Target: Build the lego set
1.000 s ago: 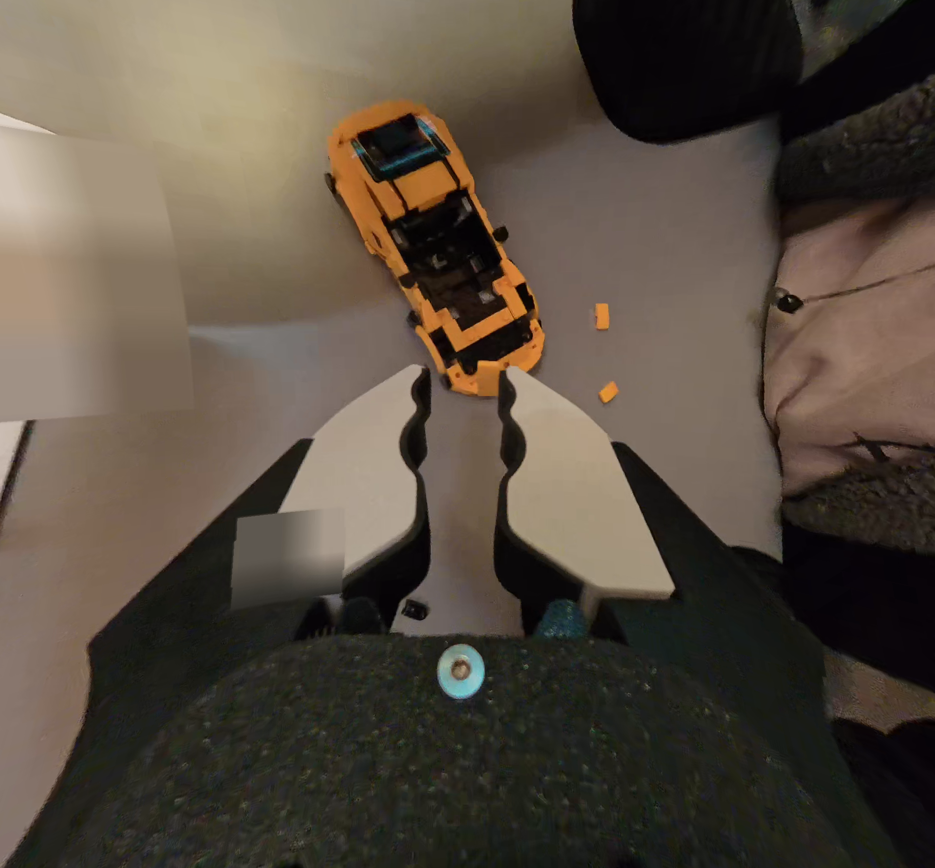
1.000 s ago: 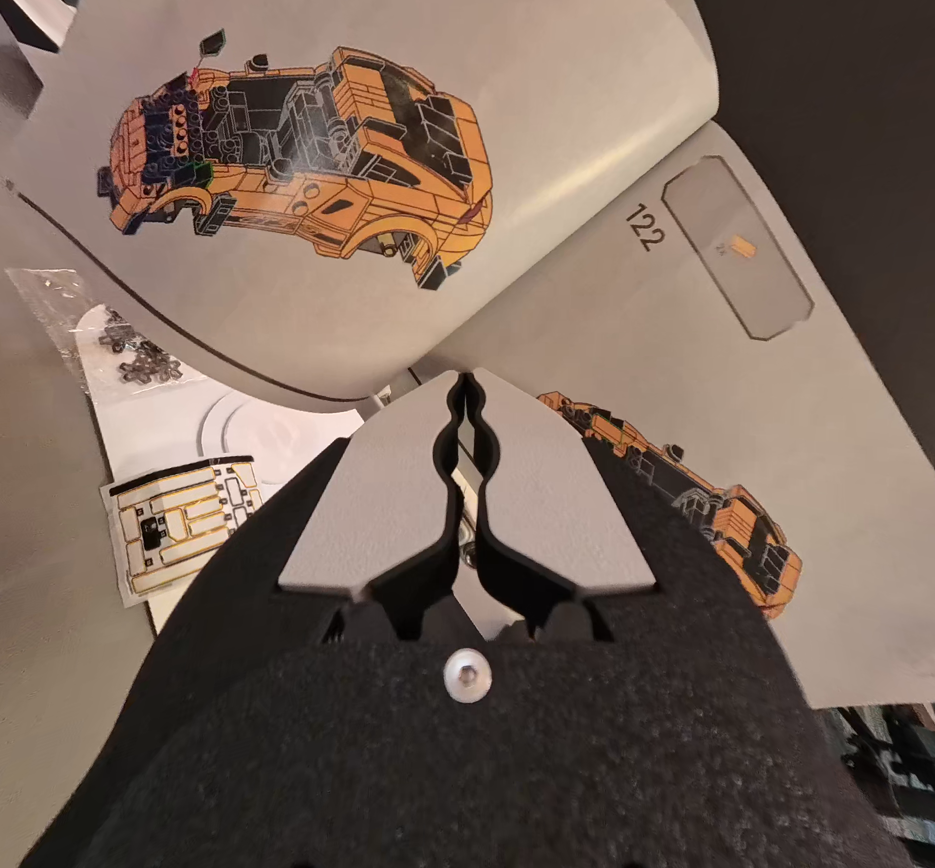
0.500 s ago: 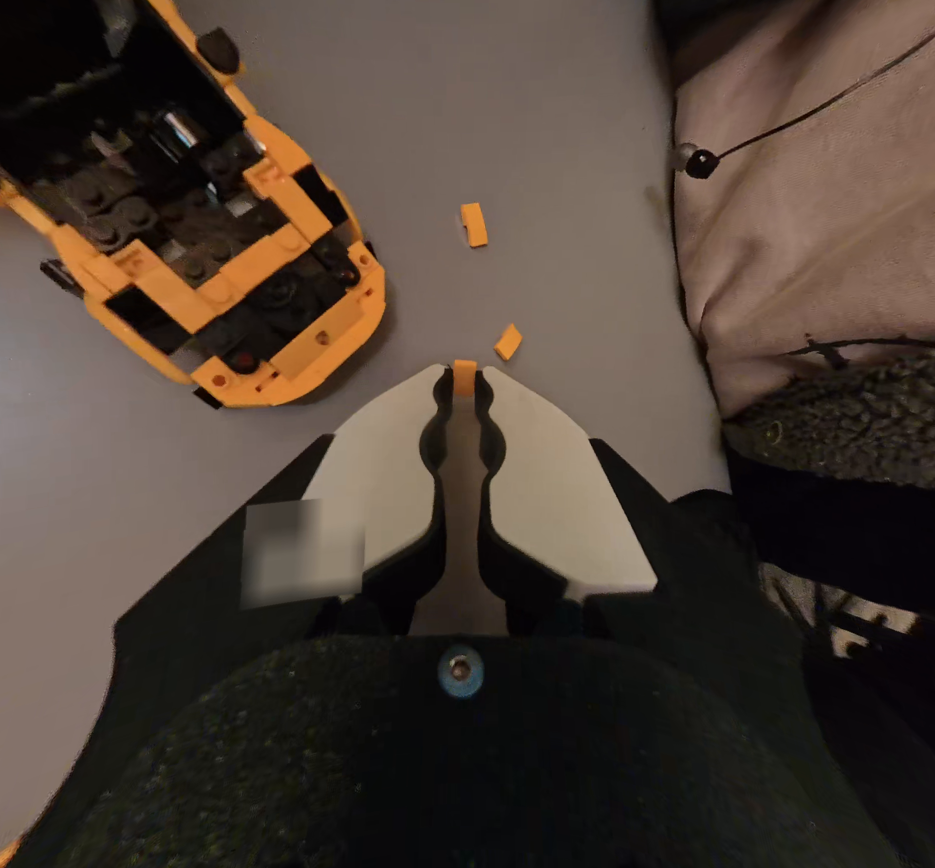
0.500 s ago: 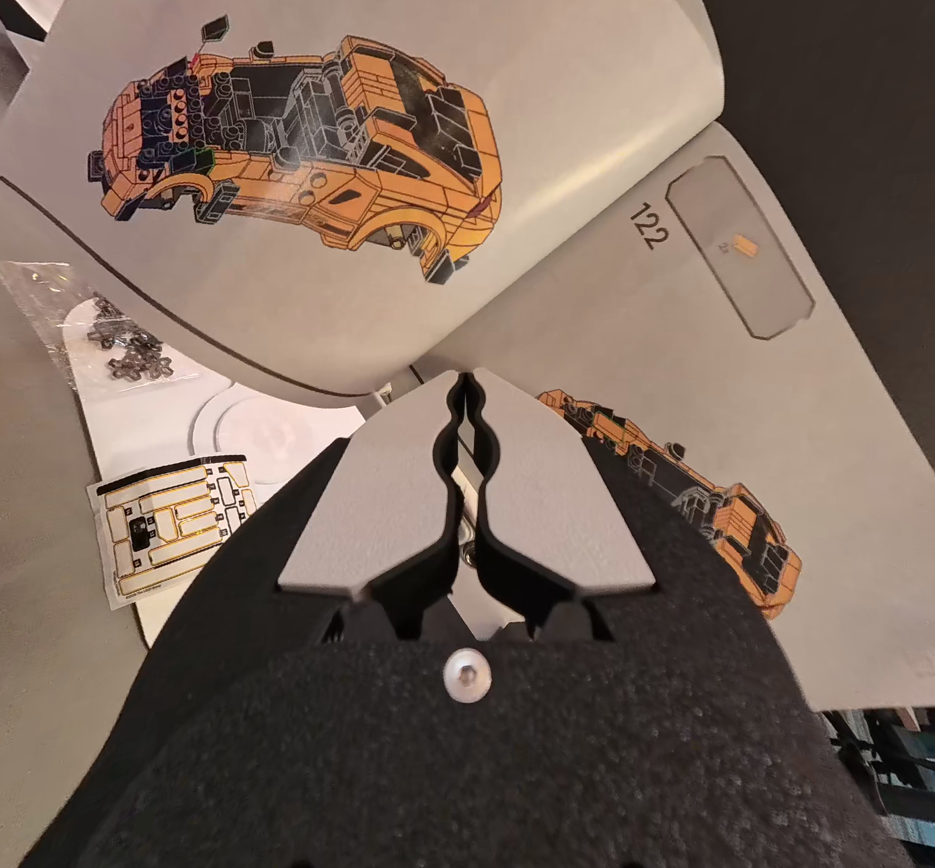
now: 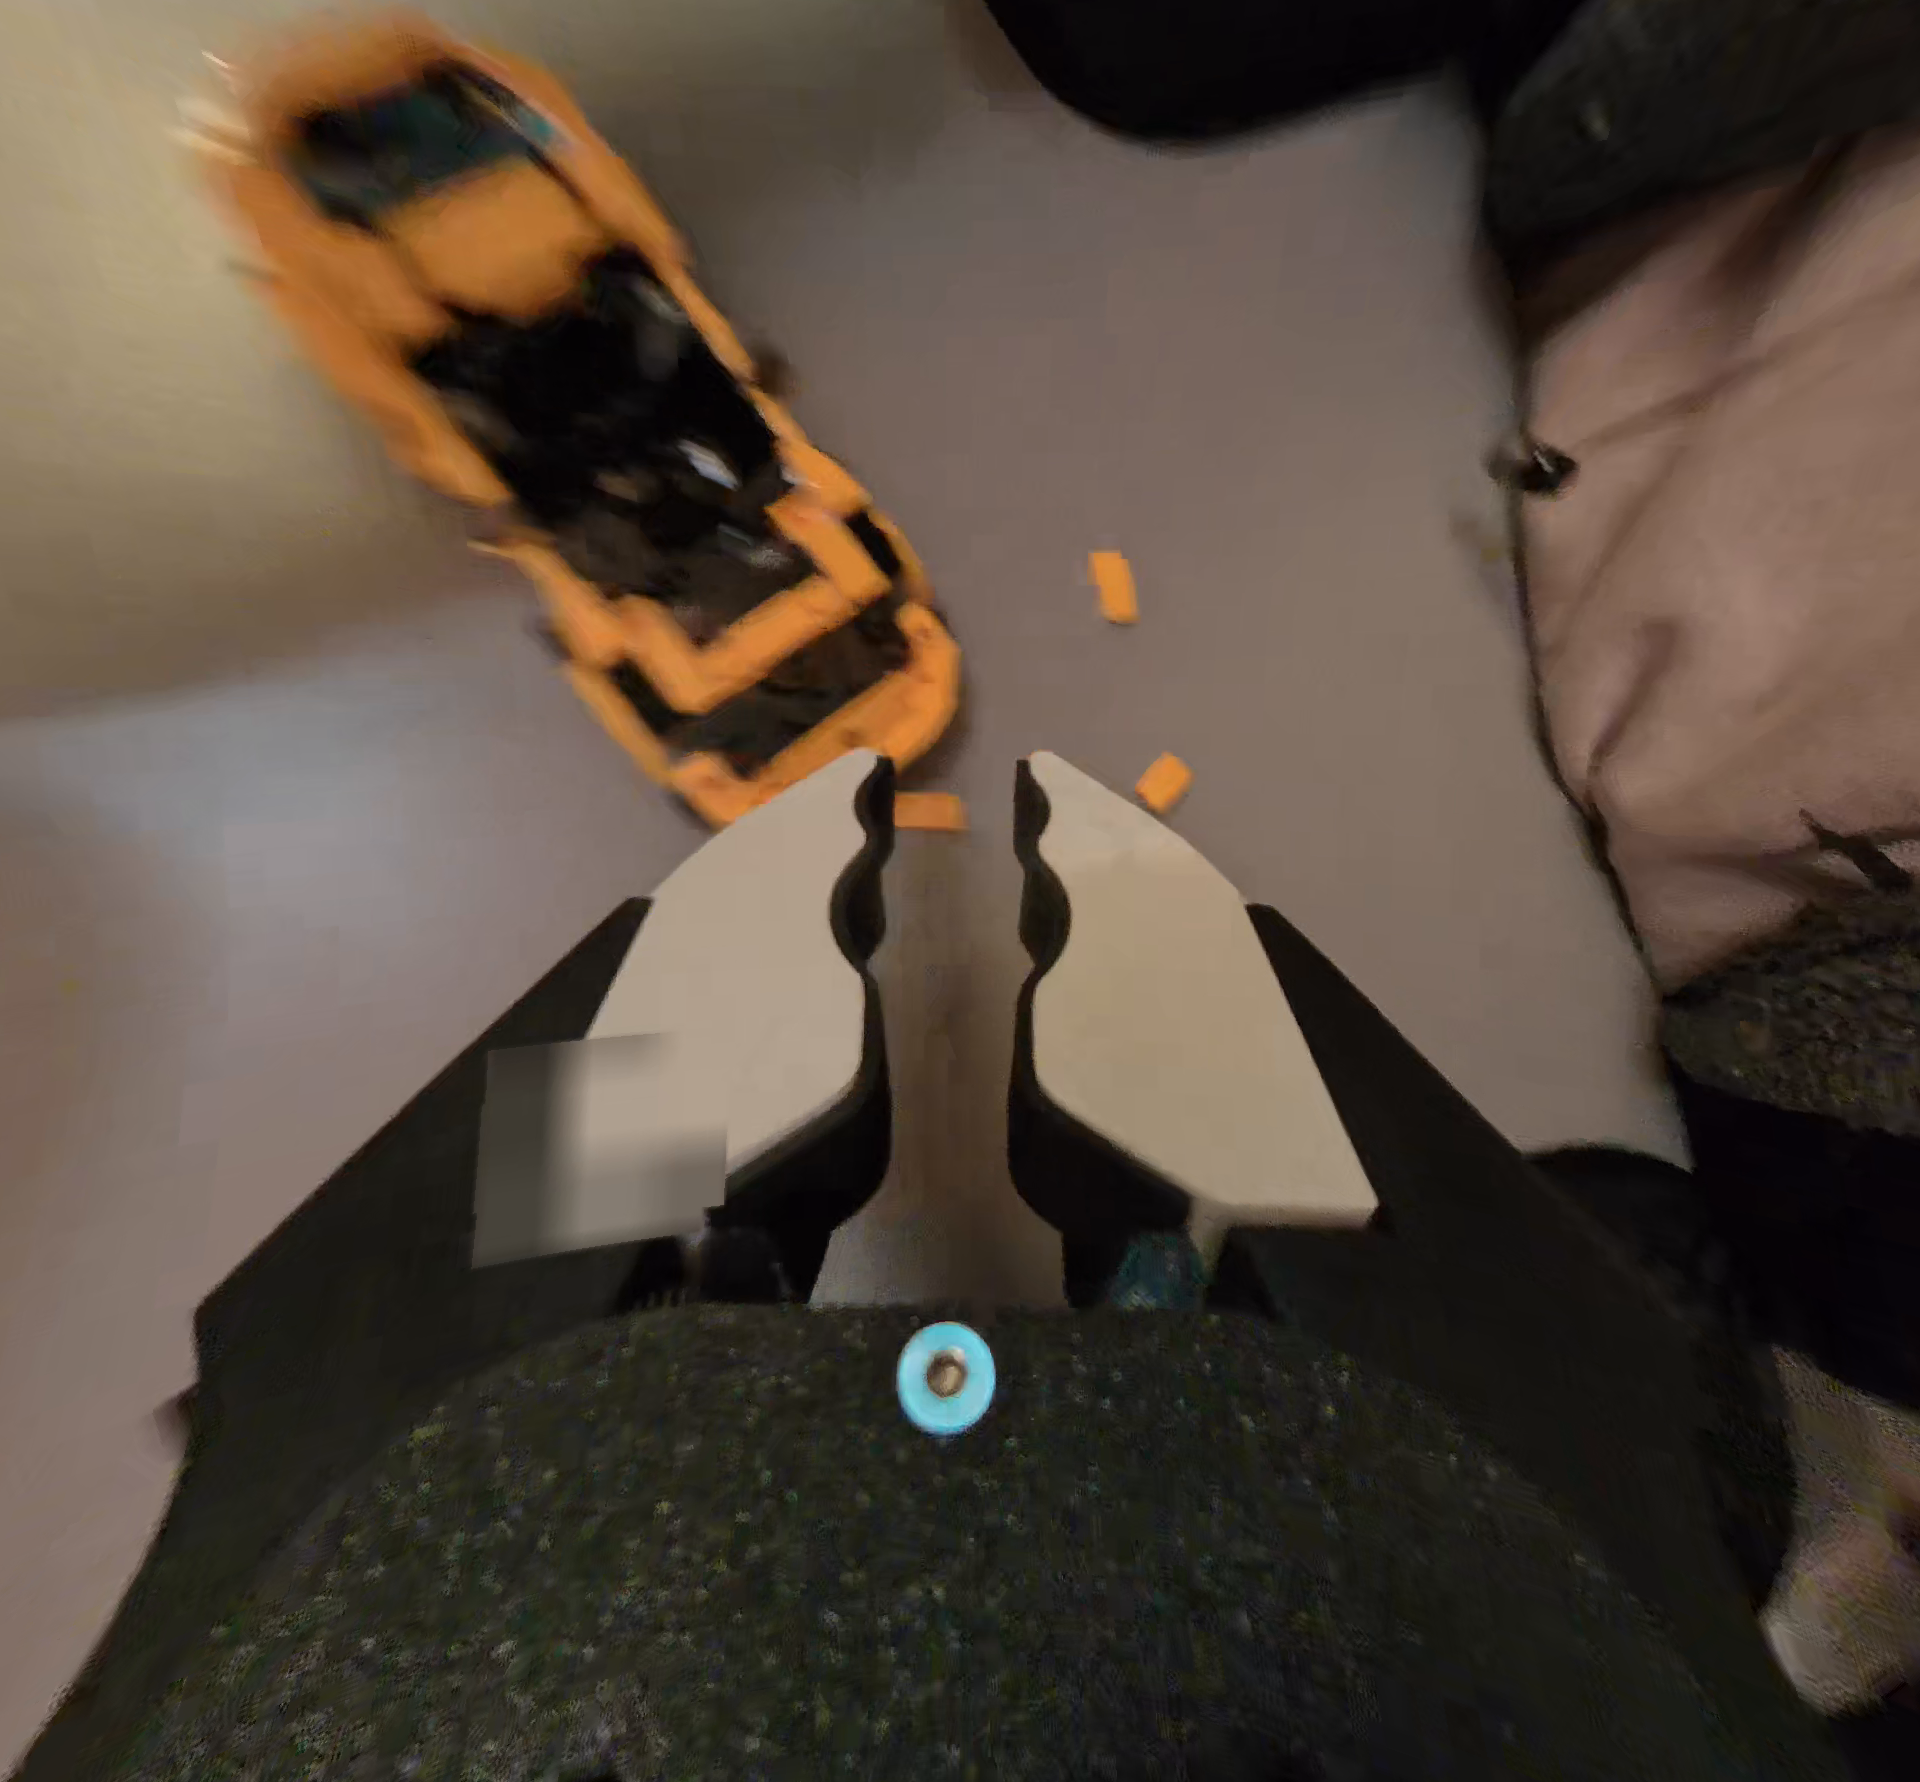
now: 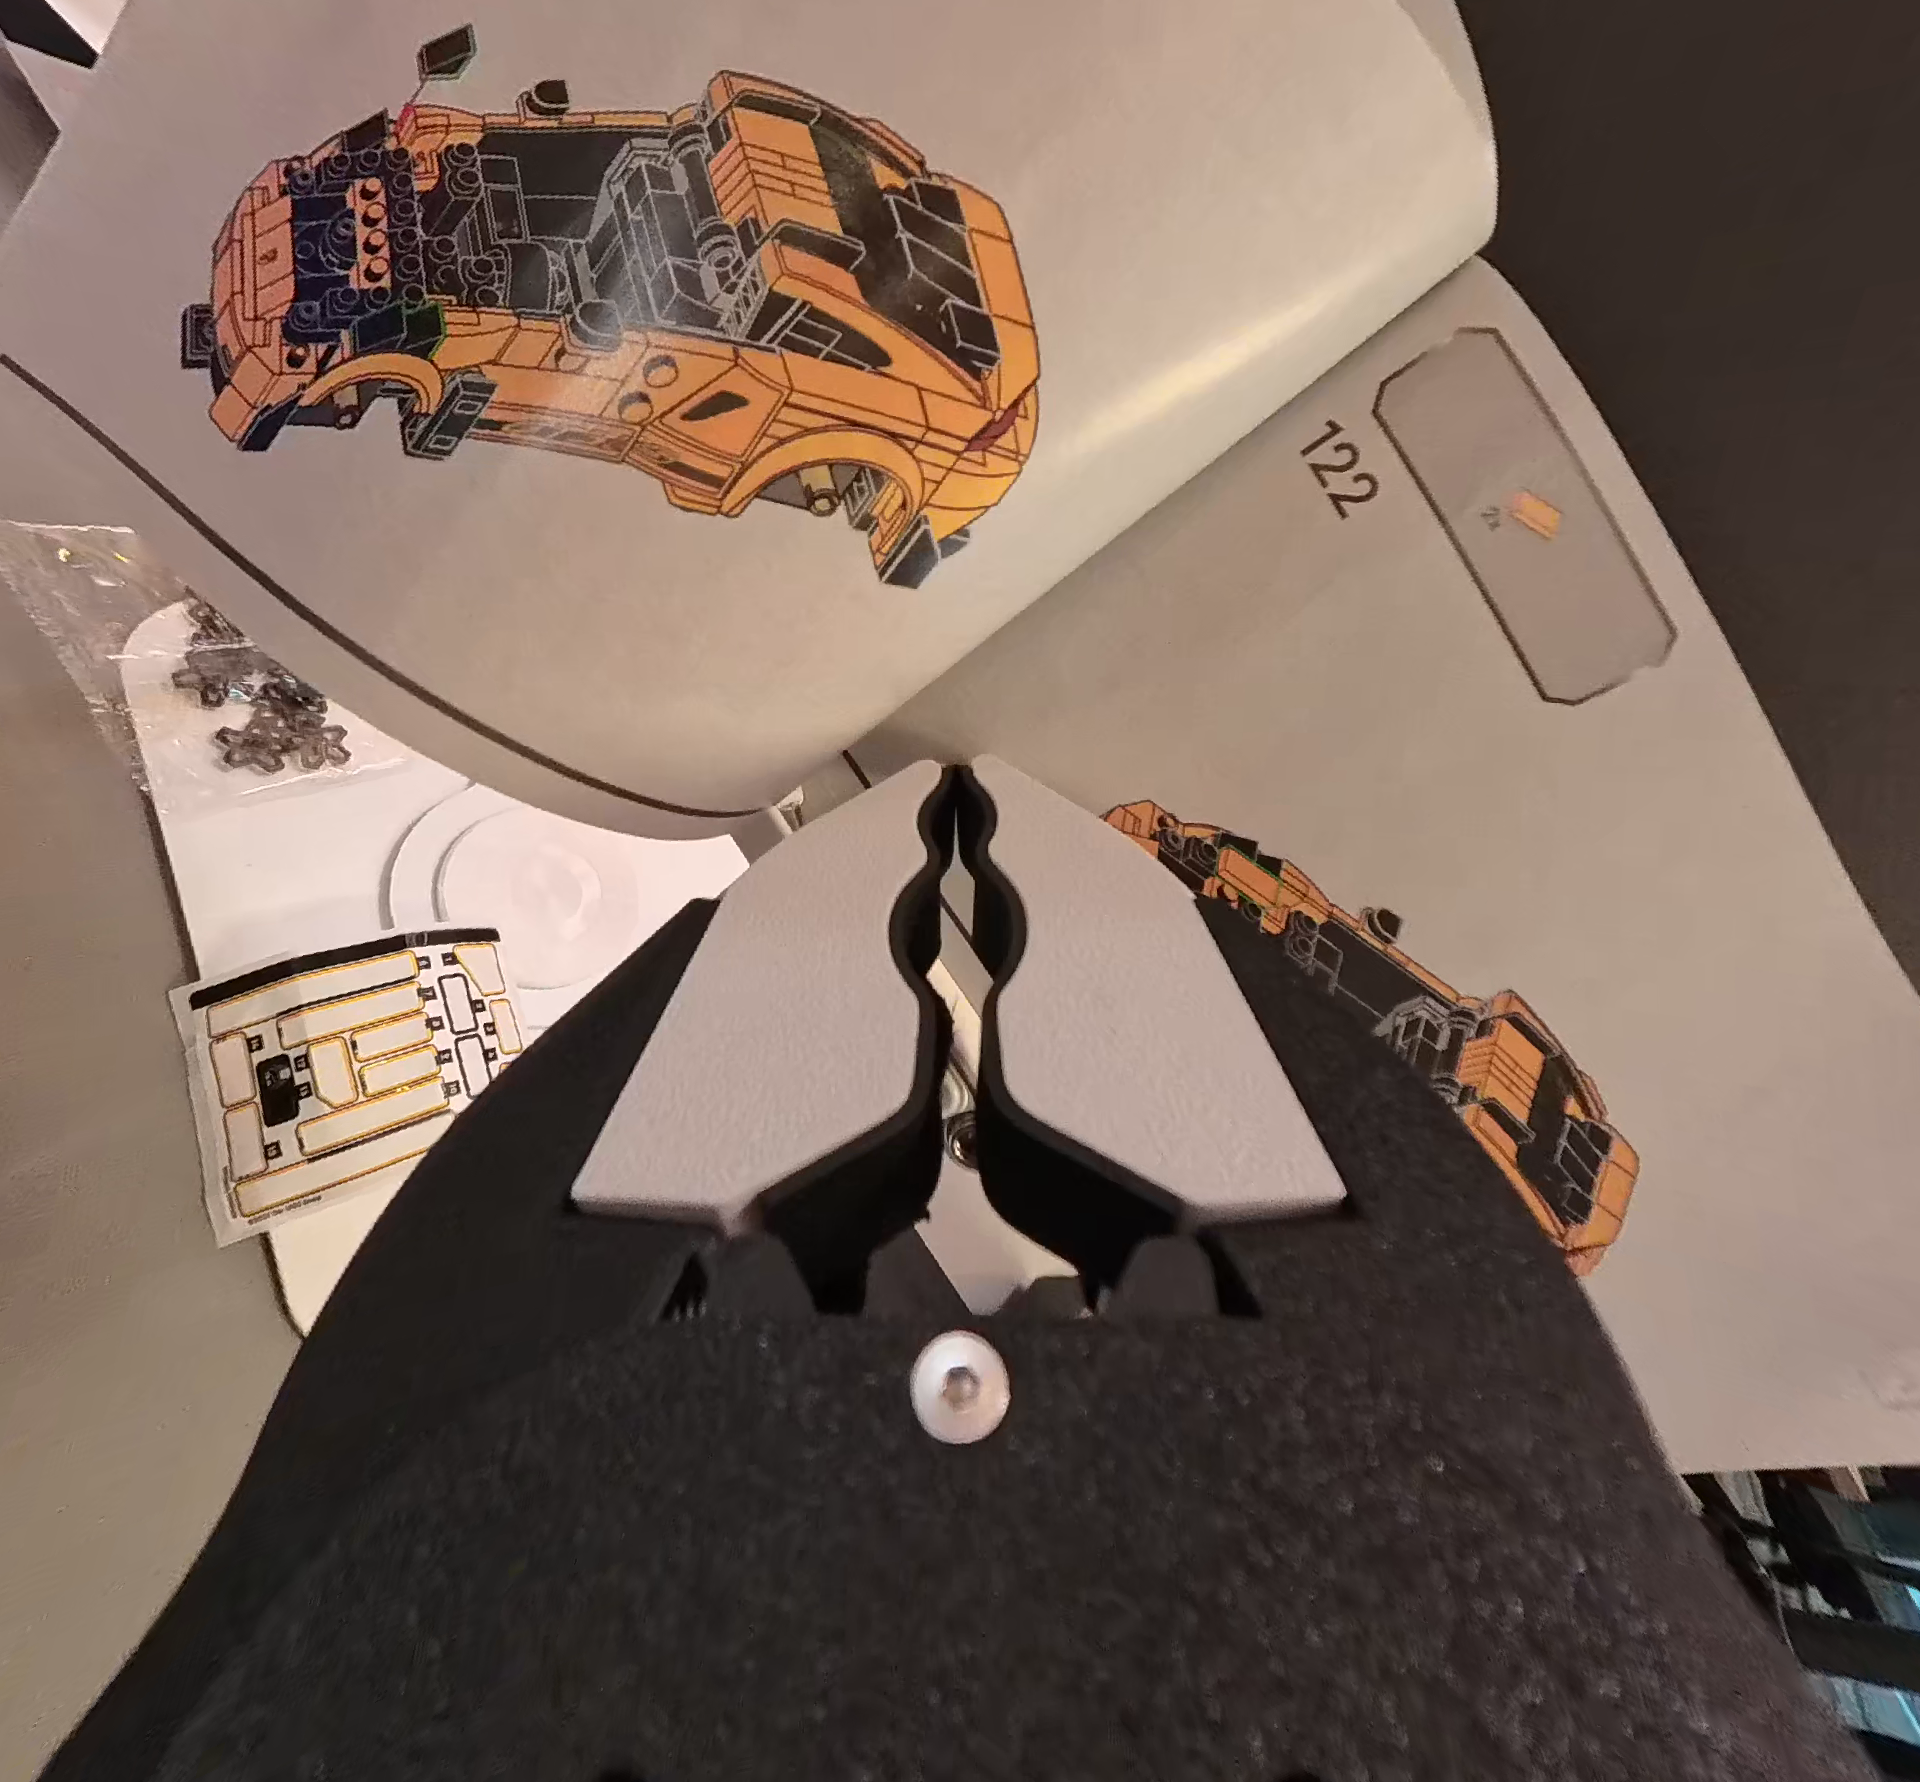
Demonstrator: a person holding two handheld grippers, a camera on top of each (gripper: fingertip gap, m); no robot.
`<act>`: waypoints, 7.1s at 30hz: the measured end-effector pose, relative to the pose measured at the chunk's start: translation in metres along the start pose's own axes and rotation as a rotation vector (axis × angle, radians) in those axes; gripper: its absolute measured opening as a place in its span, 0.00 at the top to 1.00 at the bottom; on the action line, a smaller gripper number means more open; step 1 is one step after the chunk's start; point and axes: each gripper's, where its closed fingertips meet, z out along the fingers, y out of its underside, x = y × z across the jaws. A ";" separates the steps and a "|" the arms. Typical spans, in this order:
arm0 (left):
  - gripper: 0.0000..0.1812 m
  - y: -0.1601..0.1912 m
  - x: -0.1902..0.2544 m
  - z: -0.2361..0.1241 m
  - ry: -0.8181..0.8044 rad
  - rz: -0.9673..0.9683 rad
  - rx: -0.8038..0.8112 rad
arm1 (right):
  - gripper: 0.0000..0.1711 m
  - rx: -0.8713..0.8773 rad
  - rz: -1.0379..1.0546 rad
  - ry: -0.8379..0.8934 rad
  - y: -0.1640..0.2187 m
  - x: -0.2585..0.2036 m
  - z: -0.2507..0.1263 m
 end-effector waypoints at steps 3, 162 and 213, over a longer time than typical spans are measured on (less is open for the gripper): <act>0.98 -0.048 -0.062 -0.052 -0.327 -0.053 0.200 | 1.00 0.015 0.018 -0.006 0.000 0.000 0.000; 1.00 -0.085 -0.246 -0.189 -0.989 -0.051 0.005 | 1.00 0.052 0.012 -0.132 -0.047 0.001 0.006; 0.99 -0.091 -0.227 -0.175 -0.536 -0.055 0.037 | 1.00 -0.050 0.187 -0.256 -0.033 -0.012 0.009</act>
